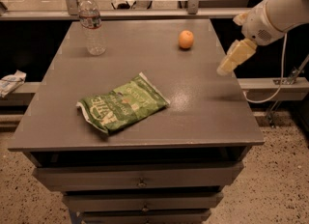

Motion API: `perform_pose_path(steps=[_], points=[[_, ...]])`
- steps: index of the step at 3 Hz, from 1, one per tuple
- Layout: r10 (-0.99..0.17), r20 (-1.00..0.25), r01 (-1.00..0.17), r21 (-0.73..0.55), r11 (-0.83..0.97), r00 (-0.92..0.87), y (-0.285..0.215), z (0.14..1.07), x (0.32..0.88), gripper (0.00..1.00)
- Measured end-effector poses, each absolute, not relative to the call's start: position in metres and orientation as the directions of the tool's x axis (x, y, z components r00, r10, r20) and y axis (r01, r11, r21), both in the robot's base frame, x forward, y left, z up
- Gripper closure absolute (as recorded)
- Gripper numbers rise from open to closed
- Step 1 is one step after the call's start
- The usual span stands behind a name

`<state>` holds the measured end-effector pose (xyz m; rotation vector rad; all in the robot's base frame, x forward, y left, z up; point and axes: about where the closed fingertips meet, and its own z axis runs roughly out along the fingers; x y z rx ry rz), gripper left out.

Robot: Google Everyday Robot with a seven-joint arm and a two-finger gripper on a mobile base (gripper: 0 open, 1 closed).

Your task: Move orange near green jalapeno chip bag

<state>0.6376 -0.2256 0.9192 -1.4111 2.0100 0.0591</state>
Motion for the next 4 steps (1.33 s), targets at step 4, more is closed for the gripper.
perform_pose_path(steps=[4], points=[[-0.382, -0.898, -0.770, -0.080, 0.633, -0.221, -0.162, 0.876, 0.808, 0.00]])
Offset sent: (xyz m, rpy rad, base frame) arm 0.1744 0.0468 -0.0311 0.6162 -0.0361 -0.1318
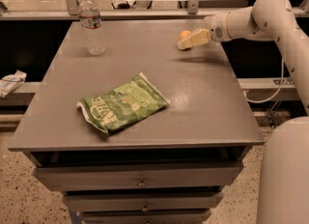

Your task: Move orange near green jalapeno chip bag

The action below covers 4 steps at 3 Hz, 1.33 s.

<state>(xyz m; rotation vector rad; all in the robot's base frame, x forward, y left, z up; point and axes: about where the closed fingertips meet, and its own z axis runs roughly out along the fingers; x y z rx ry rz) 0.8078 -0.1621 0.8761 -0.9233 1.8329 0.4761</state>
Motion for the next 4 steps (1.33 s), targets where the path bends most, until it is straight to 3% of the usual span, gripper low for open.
perform_pose_path(steps=[1, 2, 3, 4], points=[[-0.375, -0.897, -0.768, -0.066, 0.638, -0.234, -0.154, 0.865, 0.812, 0.00], [-0.388, -0.889, -0.770, -0.067, 0.635, -0.243, -0.153, 0.855, 0.809, 0.16], [-0.369, -0.901, -0.785, -0.054, 0.617, -0.227, -0.145, 0.862, 0.794, 0.55], [-0.357, -0.911, -0.799, -0.054, 0.599, -0.206, -0.141, 0.876, 0.781, 0.86]])
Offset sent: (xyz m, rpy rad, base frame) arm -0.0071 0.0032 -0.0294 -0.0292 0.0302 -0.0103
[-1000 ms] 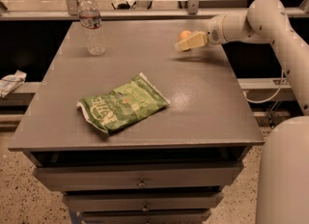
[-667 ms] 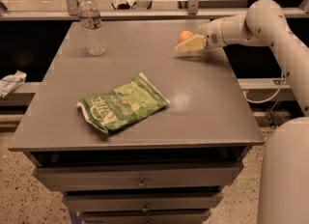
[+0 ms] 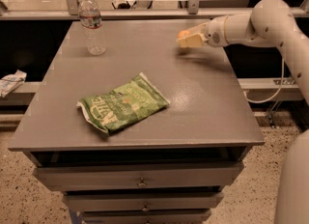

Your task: Move orange near green jalapeno chip bag

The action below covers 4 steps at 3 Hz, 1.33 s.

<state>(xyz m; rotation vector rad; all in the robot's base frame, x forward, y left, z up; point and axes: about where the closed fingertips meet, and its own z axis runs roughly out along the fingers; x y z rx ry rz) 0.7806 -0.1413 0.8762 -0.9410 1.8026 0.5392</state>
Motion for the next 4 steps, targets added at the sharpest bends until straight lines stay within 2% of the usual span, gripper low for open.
perform_pose_path(steps=[1, 3, 4], points=[[-0.386, -0.900, -0.845, -0.039, 0.533, -0.202, -0.138, 0.889, 0.748, 1.00], [-0.446, -0.854, -0.926, 0.102, 0.362, -0.268, -0.140, 0.877, 0.642, 1.00], [-0.451, -0.842, -0.938, 0.170, 0.300, -0.297, -0.133, 0.868, 0.610, 1.00]])
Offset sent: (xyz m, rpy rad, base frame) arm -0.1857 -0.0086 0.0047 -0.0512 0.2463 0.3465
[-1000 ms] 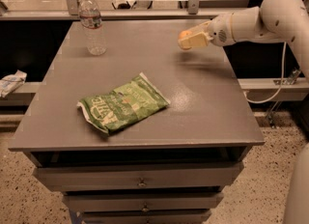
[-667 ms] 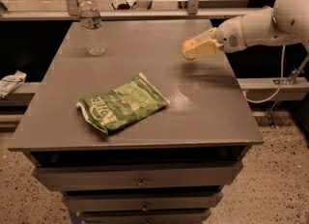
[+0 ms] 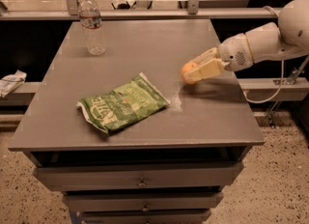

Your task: Move orange near green jalapeno chip bag

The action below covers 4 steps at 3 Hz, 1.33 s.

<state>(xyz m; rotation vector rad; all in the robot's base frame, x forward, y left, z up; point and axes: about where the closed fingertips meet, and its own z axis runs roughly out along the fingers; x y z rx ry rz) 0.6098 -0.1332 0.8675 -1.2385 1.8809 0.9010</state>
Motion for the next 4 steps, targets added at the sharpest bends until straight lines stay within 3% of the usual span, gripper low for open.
perform_pose_path(steps=[2, 3, 4], points=[[-0.437, -0.841, -0.948, 0.275, 0.161, -0.319, -0.098, 0.861, 0.564, 0.58], [-0.437, -0.840, -0.947, 0.298, 0.124, -0.321, -0.084, 0.852, 0.548, 0.26], [-0.440, -0.838, -0.946, 0.304, 0.116, -0.323, -0.081, 0.847, 0.543, 0.04]])
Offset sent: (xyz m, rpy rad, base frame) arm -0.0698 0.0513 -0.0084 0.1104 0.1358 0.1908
